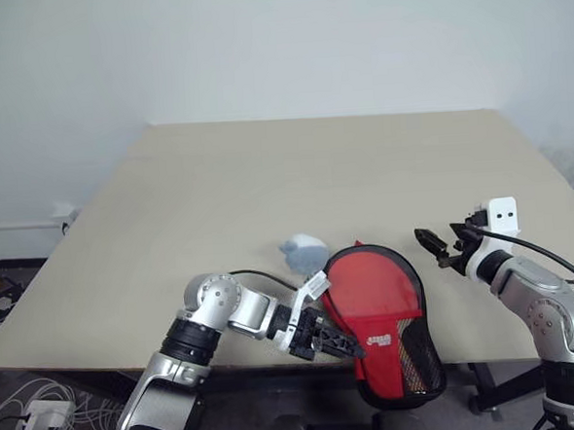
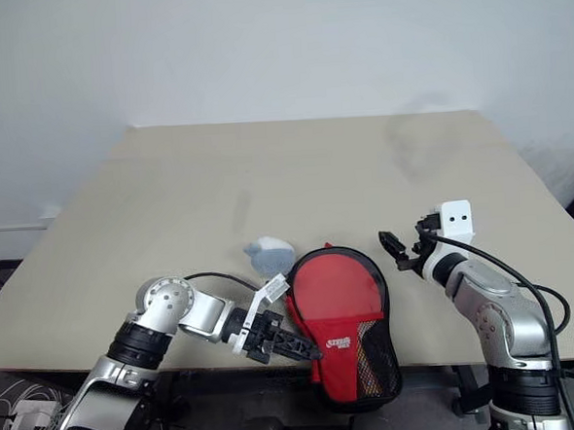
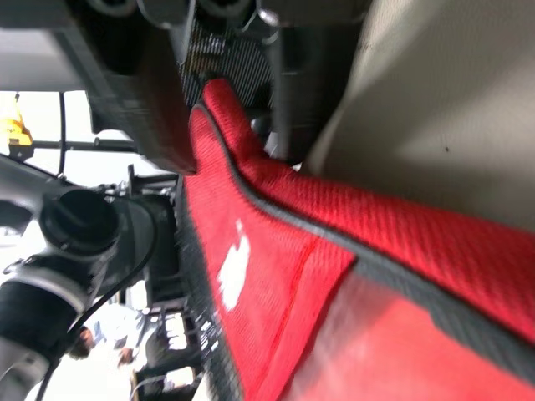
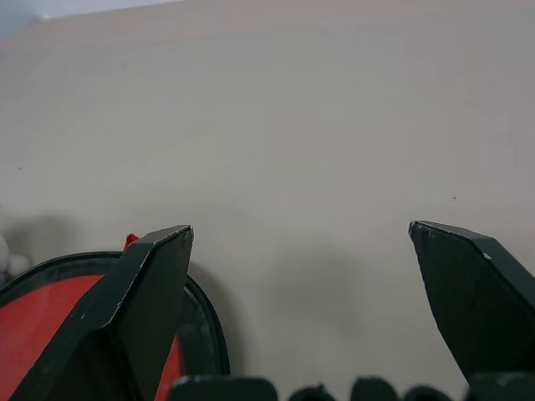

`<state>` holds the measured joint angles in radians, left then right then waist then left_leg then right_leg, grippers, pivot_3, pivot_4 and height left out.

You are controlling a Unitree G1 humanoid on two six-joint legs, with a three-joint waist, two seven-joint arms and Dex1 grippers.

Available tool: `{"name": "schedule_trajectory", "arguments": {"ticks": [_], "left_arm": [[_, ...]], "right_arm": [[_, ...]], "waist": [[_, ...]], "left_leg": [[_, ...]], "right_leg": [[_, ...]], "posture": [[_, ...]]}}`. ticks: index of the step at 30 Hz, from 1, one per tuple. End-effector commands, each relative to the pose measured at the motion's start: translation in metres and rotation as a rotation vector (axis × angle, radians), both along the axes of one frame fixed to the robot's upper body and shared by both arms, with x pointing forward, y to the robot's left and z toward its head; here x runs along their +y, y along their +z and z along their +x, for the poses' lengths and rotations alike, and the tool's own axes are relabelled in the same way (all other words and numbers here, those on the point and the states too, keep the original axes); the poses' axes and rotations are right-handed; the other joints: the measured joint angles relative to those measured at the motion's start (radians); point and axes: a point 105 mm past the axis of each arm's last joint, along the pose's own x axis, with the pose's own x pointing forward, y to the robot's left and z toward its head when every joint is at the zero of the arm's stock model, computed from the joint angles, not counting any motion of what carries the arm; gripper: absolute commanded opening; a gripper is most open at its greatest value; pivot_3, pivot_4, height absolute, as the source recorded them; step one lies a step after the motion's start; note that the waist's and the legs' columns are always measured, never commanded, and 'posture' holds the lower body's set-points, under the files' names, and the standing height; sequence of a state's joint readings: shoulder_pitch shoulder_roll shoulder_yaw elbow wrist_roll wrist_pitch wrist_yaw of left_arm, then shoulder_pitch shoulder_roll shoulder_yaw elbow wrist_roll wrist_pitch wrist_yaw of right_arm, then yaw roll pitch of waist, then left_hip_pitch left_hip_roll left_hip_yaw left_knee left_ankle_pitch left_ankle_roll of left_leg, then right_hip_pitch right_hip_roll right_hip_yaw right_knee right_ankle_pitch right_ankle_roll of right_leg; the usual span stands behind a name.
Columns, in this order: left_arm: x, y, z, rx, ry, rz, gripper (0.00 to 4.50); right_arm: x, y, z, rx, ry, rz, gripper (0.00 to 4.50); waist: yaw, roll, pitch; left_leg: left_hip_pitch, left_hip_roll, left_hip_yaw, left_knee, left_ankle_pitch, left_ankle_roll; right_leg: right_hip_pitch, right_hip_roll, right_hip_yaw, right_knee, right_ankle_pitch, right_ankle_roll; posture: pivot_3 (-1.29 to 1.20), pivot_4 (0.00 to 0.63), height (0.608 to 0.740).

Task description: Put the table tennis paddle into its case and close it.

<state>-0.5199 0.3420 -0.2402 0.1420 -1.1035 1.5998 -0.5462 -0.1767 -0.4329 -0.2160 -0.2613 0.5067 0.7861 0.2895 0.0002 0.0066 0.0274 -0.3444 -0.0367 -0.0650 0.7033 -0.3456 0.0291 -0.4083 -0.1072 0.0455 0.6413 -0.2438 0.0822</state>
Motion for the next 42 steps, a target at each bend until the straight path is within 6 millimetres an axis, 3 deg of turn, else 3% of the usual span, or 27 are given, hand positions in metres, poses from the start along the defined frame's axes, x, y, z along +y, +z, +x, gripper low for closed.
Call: {"name": "schedule_trajectory", "arguments": {"ticks": [1, 4, 7, 11, 18, 23, 27, 32, 38, 42], "left_arm": [[0.005, 0.020, 0.011, -0.065, 0.036, -0.078, 2.37], [0.016, 0.034, 0.015, -0.163, 0.046, -0.127, 2.37], [0.035, 0.050, 0.020, -0.322, 0.044, -0.165, 2.37], [0.055, 0.070, 0.038, -0.496, 0.079, -0.194, 2.37], [0.077, 0.083, 0.100, -0.715, 0.241, -0.110, 2.37], [0.075, 0.079, 0.124, -0.818, 0.226, -0.035, 2.37], [0.068, 0.064, 0.135, -0.843, 0.187, 0.023, 2.37], [0.060, 0.047, 0.132, -0.859, 0.103, 0.032, 2.37], [0.068, 0.058, 0.141, -0.920, 0.140, 0.031, 2.37], [0.078, 0.090, 0.138, -0.976, 0.140, -0.035, 2.37]], "right_arm": [[0.002, 0.019, 0.004, -0.071, 0.016, -0.014, 4.50], [0.009, 0.022, 0.003, -0.077, 0.052, 0.015, 4.50], [0.036, 0.027, -0.009, -0.090, 0.191, 0.049, 4.50], [0.062, 0.014, -0.024, -0.051, 0.313, 0.065, 4.50], [0.085, -0.008, -0.037, 0.025, 0.402, 0.084, 4.50], [0.091, -0.016, -0.038, 0.047, 0.425, 0.075, 4.50], [0.096, -0.027, -0.038, 0.069, 0.444, 0.033, 4.50], [0.103, -0.032, -0.038, 0.073, 0.461, 0.006, 4.50], [0.106, -0.037, -0.042, 0.087, 0.479, -0.007, 4.50], [0.107, -0.042, -0.043, 0.103, 0.478, -0.003, 4.50]], "waist": [[-0.001, 0.000, 0.000], [-0.001, 0.000, 0.000], [-0.006, 0.001, 0.000], [-0.001, 0.000, 0.000], [0.002, -0.001, 0.001], [-0.001, -0.001, 0.001], [0.000, -0.002, 0.001], [-0.001, -0.002, 0.001], [-0.001, -0.002, 0.001], [-0.002, -0.003, 0.001]], "left_leg": [[0.000, 0.000, 0.000, 0.000, 0.000, 0.000], [0.000, 0.000, 0.000, 0.000, 0.000, 0.000], [0.000, 0.001, 0.000, -0.001, 0.000, 0.000], [0.000, 0.001, 0.000, -0.002, 0.000, -0.001], [0.000, 0.001, 0.000, -0.001, 0.000, 0.000], [0.000, 0.001, 0.000, -0.001, 0.000, 0.000], [0.000, 0.001, 0.000, -0.001, 0.000, 0.000], [0.000, 0.001, 0.000, 0.000, 0.000, 0.000], [0.000, 0.001, -0.001, 0.000, 0.000, 0.000], [0.000, 0.001, -0.001, 0.000, 0.000, 0.000]], "right_leg": [[0.000, 0.000, 0.000, 0.000, 0.000, 0.000], [0.000, 0.000, 0.000, 0.000, 0.000, 0.000], [-0.001, 0.001, 0.000, 0.000, 0.000, 0.000], [0.000, 0.001, 0.000, -0.001, 0.000, 0.000], [0.001, 0.001, -0.002, -0.001, 0.000, 0.000], [0.001, 0.001, -0.002, -0.001, 0.000, 0.000], [0.001, 0.001, -0.002, -0.001, 0.000, 0.000], [0.001, 0.001, -0.002, -0.001, 0.000, 0.000], [0.001, 0.001, -0.002, -0.001, 0.000, 0.000], [0.001, 0.001, -0.002, 0.000, 0.000, 0.000]], "posture": [[0.00, 0.000, 0.716], [0.00, 0.000, 0.716], [0.00, 0.000, 0.716], [0.00, 0.000, 0.716], [0.00, 0.000, 0.716], [0.00, 0.000, 0.716], [0.00, 0.000, 0.716], [0.00, 0.000, 0.716], [0.00, 0.000, 0.716], [0.00, 0.000, 0.716]]}}
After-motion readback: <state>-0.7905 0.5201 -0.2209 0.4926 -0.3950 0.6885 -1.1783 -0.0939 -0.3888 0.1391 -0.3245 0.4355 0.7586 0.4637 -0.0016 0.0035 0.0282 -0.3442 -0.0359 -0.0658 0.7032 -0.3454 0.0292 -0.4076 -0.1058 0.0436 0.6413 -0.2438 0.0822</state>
